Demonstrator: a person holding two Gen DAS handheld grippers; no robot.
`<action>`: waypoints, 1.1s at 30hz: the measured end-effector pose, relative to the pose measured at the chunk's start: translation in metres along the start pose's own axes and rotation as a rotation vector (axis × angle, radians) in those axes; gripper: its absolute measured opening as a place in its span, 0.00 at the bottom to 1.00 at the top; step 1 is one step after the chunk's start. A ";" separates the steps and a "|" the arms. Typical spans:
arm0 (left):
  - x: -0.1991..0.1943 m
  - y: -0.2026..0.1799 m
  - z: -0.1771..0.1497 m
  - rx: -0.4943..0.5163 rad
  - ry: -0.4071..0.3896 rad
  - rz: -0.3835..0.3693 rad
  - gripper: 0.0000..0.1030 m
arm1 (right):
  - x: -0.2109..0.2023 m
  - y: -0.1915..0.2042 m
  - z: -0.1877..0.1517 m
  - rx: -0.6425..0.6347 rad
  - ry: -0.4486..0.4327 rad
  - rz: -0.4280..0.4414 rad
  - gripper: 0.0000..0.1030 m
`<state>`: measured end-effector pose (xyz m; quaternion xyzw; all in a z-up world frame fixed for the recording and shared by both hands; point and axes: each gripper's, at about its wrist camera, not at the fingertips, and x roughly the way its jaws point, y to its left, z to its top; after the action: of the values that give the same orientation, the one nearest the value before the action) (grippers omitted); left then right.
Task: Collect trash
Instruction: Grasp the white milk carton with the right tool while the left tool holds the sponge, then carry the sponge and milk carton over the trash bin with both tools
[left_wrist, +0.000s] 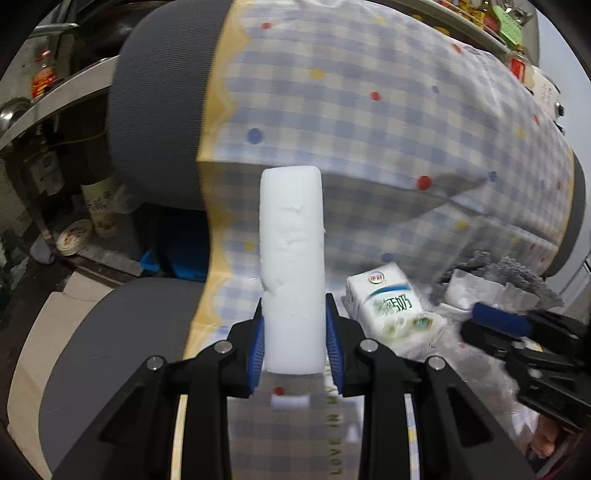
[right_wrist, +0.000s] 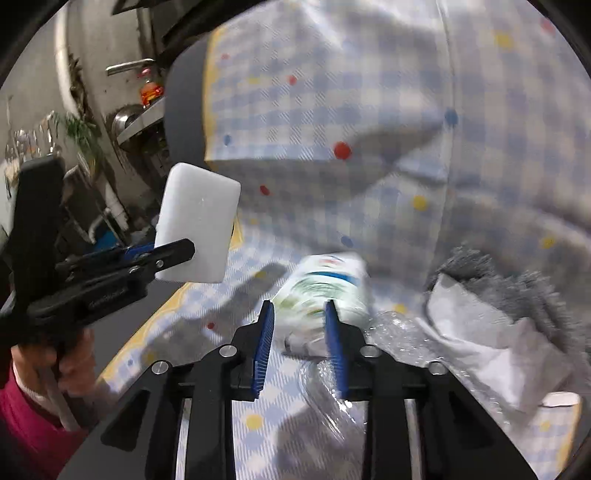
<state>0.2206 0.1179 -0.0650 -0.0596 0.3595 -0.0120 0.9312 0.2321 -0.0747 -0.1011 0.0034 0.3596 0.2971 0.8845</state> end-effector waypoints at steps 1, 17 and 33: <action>0.000 0.003 -0.001 -0.005 0.003 0.004 0.26 | -0.004 0.000 0.000 0.002 -0.012 -0.013 0.39; 0.006 0.026 -0.033 -0.036 0.067 -0.006 0.26 | 0.075 -0.006 0.003 0.123 0.084 -0.038 0.83; -0.006 0.032 -0.042 -0.052 0.062 -0.031 0.27 | 0.069 0.025 -0.008 0.058 0.087 -0.164 0.72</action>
<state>0.1874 0.1456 -0.0953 -0.0887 0.3875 -0.0189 0.9174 0.2529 -0.0194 -0.1456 -0.0132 0.4051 0.2128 0.8890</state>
